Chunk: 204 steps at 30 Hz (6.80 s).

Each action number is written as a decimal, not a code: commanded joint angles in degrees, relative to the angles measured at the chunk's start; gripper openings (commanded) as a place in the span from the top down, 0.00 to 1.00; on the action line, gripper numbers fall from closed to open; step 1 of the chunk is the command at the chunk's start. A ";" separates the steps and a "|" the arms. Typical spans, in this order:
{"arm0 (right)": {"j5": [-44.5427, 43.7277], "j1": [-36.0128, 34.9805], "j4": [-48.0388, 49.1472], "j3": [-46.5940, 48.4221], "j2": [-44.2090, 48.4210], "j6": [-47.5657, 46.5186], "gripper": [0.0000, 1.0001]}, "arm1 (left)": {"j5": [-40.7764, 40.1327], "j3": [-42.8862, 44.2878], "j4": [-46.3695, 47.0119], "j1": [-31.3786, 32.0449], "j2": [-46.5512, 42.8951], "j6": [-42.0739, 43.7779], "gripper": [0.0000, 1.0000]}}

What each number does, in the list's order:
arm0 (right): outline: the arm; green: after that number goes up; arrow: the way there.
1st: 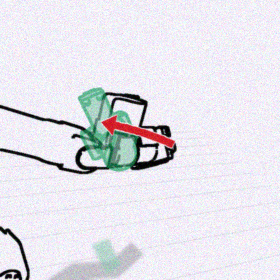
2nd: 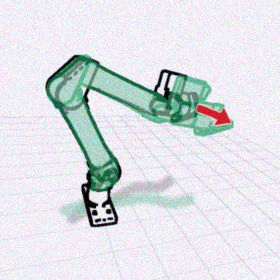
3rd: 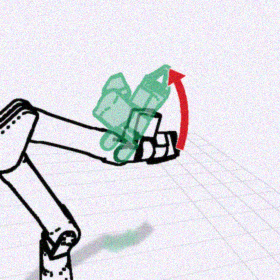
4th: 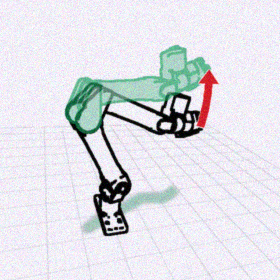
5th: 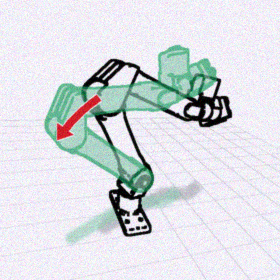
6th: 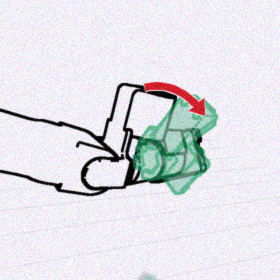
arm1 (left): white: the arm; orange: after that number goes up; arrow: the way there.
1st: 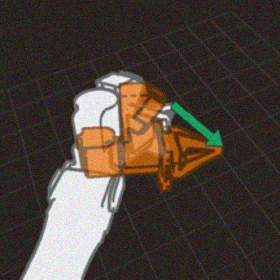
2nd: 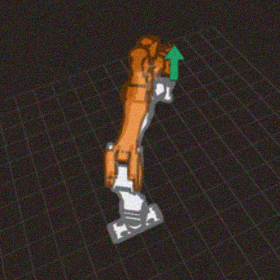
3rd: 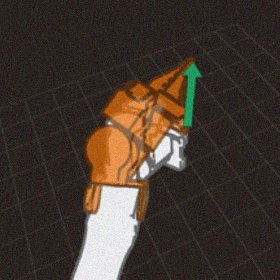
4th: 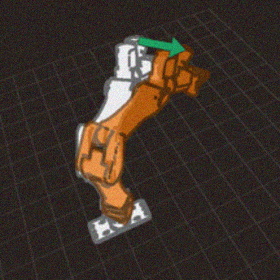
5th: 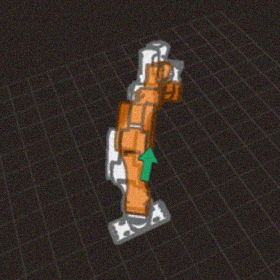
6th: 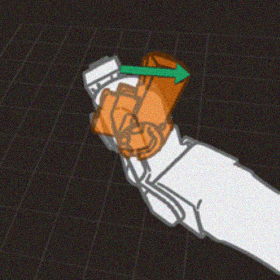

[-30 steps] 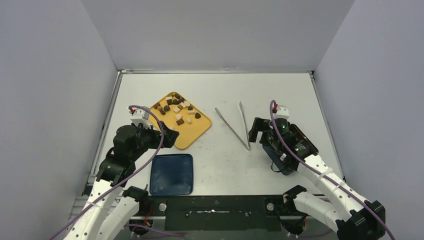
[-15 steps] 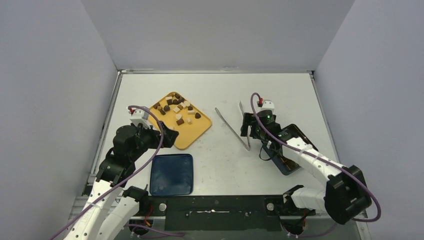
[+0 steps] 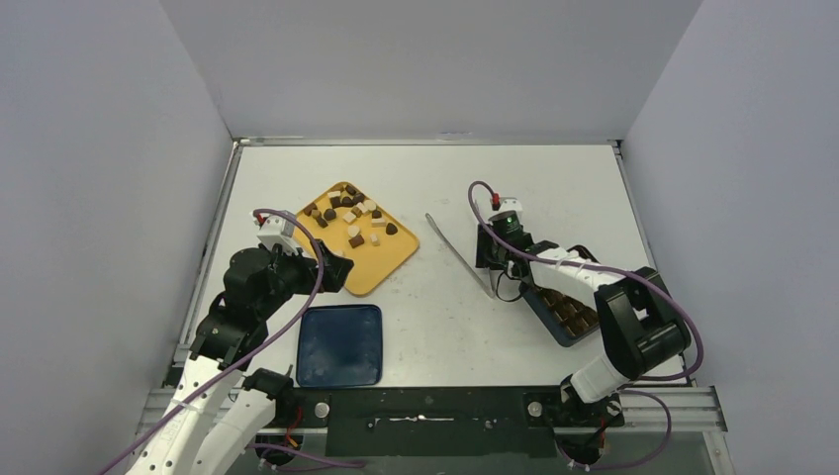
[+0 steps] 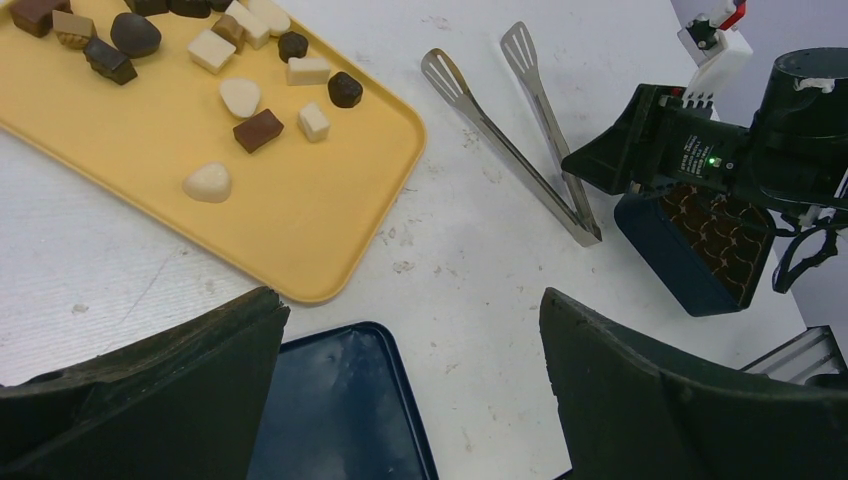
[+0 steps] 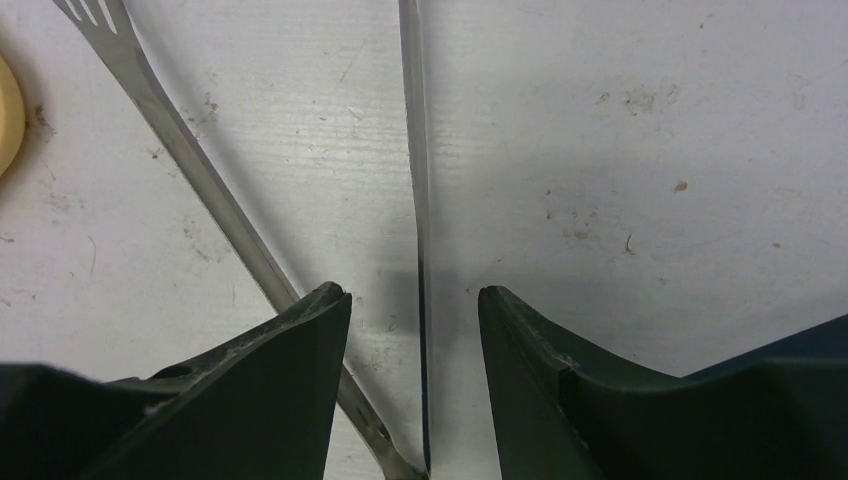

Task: Pack the chocolate
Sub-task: Adjust the clamp at the center of the board, then pick up the clamp from the center of the board.

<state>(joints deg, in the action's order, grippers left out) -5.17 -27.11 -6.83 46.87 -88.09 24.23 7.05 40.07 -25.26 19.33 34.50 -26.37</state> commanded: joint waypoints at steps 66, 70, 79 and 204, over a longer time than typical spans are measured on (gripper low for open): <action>-15.49 -19.71 -12.45 -8.07 53.44 16.80 0.00 | -30.79 34.27 -0.78 30.53 61.87 -9.68 0.09; -17.32 -19.75 -13.57 -8.29 56.04 17.49 0.00 | -32.12 38.90 -0.25 31.91 68.51 -10.68 0.09; -19.81 -19.69 -14.09 -9.42 59.63 18.40 0.00 | -30.61 42.41 1.78 32.69 77.31 -12.36 0.12; -5.78 -19.74 2.67 -17.41 49.00 22.14 0.00 | -24.22 23.41 -12.54 12.13 43.39 5.97 0.49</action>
<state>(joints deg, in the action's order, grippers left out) -10.24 -46.85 -4.86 28.16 -39.20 47.57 -20.23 62.89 -40.95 31.77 77.08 -21.63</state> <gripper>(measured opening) 0.999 0.535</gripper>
